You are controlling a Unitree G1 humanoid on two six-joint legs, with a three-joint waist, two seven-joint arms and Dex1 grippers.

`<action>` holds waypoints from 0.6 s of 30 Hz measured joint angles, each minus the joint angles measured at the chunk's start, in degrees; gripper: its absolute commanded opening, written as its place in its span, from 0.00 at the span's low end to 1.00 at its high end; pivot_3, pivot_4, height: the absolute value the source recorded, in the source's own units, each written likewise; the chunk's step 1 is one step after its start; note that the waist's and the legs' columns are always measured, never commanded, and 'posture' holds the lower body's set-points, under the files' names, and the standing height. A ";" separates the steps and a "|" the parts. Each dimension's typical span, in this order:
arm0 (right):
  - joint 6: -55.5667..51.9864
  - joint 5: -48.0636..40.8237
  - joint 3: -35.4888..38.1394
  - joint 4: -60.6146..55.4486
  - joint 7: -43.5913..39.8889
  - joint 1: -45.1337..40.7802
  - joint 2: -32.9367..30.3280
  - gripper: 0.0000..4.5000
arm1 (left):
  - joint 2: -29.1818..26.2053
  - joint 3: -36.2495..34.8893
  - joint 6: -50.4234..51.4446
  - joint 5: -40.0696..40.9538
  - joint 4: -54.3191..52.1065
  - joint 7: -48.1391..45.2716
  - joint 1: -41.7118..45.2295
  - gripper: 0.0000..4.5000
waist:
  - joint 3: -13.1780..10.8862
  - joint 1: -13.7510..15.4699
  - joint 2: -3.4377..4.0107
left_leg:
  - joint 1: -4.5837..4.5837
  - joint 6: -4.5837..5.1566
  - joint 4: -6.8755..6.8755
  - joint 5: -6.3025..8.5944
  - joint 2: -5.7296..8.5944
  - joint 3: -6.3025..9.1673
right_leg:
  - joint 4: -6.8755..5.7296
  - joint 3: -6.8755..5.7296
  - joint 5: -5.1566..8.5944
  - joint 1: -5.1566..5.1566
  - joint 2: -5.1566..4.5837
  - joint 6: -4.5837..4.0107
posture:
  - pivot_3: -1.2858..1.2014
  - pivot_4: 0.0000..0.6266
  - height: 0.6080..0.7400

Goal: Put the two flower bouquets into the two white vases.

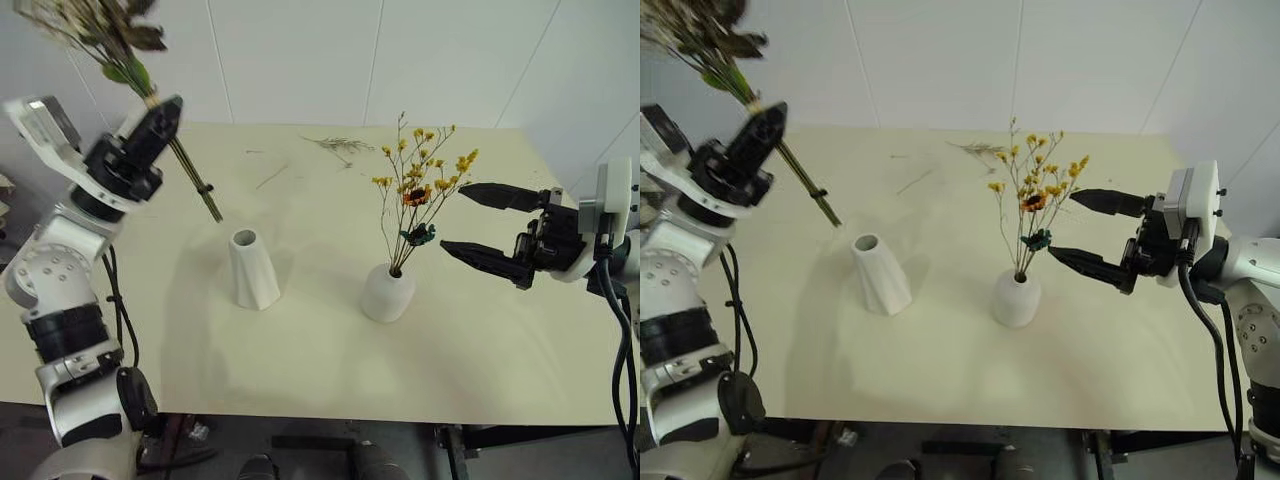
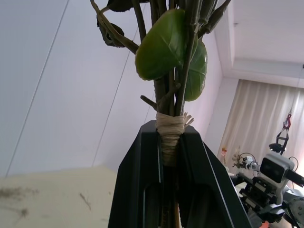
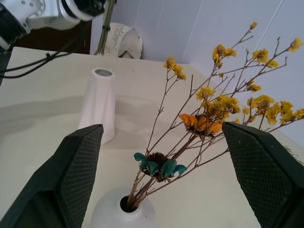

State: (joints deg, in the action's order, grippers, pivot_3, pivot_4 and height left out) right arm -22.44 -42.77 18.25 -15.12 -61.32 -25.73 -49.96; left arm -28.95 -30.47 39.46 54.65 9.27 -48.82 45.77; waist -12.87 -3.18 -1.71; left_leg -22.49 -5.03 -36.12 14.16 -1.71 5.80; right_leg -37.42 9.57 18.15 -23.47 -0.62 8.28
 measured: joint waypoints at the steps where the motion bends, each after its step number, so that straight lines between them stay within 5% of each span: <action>1: 0.03 -0.01 0.05 0.00 -0.09 0.30 0.04 0.94 | 0.94 0.20 -0.73 -0.08 0.00 0.38 -0.52 0.02 | 0.00 0.05 -0.01 | -0.01 -0.01 0.00 0.00 0.00 0.00 | 0.01 0.00 -0.01 0.00 0.00 0.00 | 0.52 0.24 1.00; 18: -1.53 -1.89 0.37 -3.89 3.70 1.67 0.33 0.94 | 2.62 6.91 -6.42 -1.82 -4.11 0.32 -1.53 0.02 | 0.00 -0.03 -0.01 | 0.00 -0.01 0.03 0.00 0.01 -0.02 | 0.08 0.03 -0.01 0.02 0.02 0.01 | 0.52 0.24 1.00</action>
State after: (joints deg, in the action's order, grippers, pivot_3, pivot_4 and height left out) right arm -23.97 -44.66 18.62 -19.01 -57.62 -24.05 -49.63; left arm -26.33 -23.56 33.04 52.83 5.16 -48.50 44.25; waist -12.87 -3.21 -1.71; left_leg -22.49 -5.03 -36.09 14.15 -1.70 5.78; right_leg -37.34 9.59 18.13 -23.45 -0.60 8.29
